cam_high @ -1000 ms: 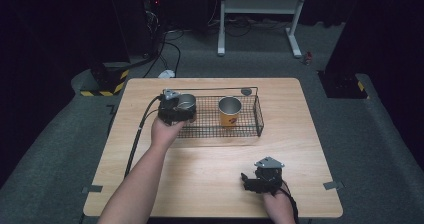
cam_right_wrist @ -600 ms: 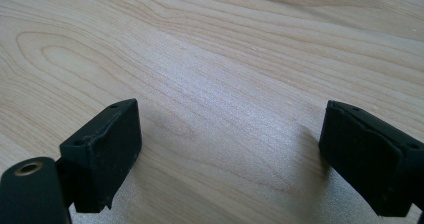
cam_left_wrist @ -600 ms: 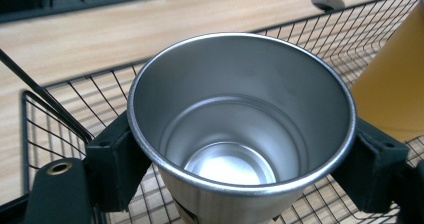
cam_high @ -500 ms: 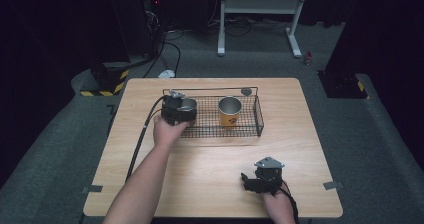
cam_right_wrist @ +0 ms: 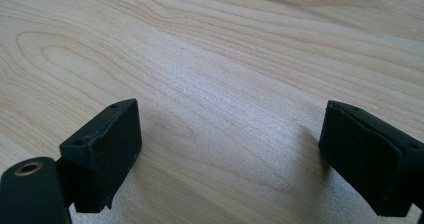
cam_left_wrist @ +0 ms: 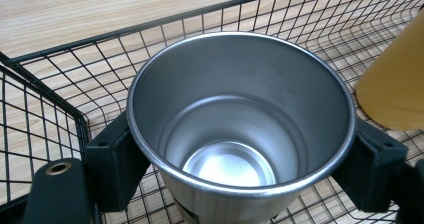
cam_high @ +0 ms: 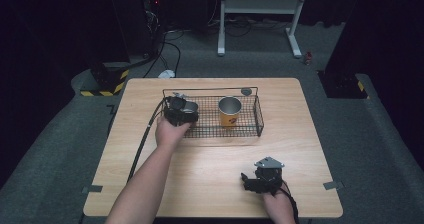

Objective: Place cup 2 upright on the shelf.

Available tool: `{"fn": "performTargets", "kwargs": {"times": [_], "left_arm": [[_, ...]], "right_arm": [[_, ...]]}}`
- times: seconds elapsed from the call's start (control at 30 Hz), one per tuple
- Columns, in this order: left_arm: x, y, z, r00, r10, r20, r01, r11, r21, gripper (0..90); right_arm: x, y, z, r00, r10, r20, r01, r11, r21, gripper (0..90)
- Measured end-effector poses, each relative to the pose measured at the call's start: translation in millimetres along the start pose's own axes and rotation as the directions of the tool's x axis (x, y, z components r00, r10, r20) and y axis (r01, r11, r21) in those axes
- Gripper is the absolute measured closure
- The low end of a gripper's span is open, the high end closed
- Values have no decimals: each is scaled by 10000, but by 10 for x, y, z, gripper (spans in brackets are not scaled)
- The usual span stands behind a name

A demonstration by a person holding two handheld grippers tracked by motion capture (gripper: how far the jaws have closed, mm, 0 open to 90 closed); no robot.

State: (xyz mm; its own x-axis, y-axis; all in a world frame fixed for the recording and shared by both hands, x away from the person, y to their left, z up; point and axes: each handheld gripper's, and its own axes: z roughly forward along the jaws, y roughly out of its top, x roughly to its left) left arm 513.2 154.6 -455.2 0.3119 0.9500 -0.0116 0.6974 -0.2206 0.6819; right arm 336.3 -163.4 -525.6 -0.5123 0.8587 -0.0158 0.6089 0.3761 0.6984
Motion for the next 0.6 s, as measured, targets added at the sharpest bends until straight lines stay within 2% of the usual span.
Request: {"fn": "performTargets", "kwargs": {"times": [0.13,0.6], "left_arm": [[-4,-8,14,9999,145,19,-146,9998,115,188],[-22,-30,35,9997,204,162,-208,9995,235,188]], "right_arm": [[0,0,0,10000,-10,2,10,10000,-3,99],[0,0,0,10000,-9,2,9,10000,-2,99]]}}
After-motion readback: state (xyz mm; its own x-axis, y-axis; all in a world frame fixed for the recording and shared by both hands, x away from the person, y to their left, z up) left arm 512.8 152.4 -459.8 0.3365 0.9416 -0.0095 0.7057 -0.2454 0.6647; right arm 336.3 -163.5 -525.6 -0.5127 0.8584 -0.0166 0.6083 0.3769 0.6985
